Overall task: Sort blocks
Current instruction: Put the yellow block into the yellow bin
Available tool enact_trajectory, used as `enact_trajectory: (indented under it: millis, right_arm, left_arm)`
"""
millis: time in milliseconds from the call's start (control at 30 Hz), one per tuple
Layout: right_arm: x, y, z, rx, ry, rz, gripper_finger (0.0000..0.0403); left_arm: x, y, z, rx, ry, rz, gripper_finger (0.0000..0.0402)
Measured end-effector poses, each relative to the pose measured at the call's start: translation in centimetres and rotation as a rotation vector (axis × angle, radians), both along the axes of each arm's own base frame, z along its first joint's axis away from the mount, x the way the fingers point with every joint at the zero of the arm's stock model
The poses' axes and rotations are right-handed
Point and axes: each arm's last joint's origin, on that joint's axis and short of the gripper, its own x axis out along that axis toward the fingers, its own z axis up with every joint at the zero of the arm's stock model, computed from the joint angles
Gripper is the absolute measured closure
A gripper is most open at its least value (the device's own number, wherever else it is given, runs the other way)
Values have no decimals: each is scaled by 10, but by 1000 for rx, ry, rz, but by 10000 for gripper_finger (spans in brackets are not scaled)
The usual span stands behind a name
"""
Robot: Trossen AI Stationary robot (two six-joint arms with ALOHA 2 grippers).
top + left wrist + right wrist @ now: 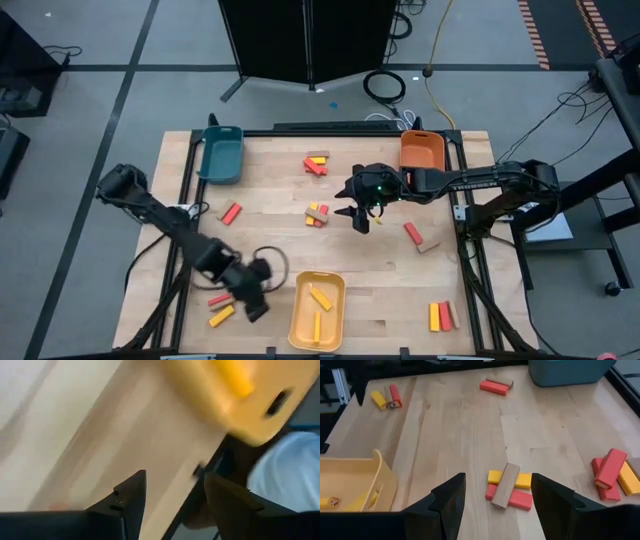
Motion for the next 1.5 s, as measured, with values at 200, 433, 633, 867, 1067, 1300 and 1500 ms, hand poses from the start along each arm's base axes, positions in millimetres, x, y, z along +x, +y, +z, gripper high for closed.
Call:
enact_trajectory:
  millis: [200, 433, 633, 867, 1067, 1300, 1500]
  right_arm:
    - [0, 0, 1, -6, -7, 3, 211]
    - [1, 0, 1, -13, -10, 7, 211]
    - [0, 0, 1, -9, -9, 5, 211]
    - [0, 0, 1, -7, -9, 4, 211]
    - [0, 0, 1, -7, -8, 4, 211]
    - [0, 0, 1, -7, -8, 3, 211]
    - [0, 0, 1, -6, -8, 4, 211]
  left_arm:
    - [-34, -27, -7, 2, 189, 88, 215]
    - [-49, -45, -25, -2, 367, 76, 215]
    - [-47, -50, -37, 5, 425, 52, 215]
    - [-46, -52, -47, 22, 469, 39, 215]
    - [-45, -54, -59, 67, 492, 9, 215]
    - [-47, -52, -68, 110, 537, -22, 215]
    - [-46, -53, -78, 143, 561, -14, 215]
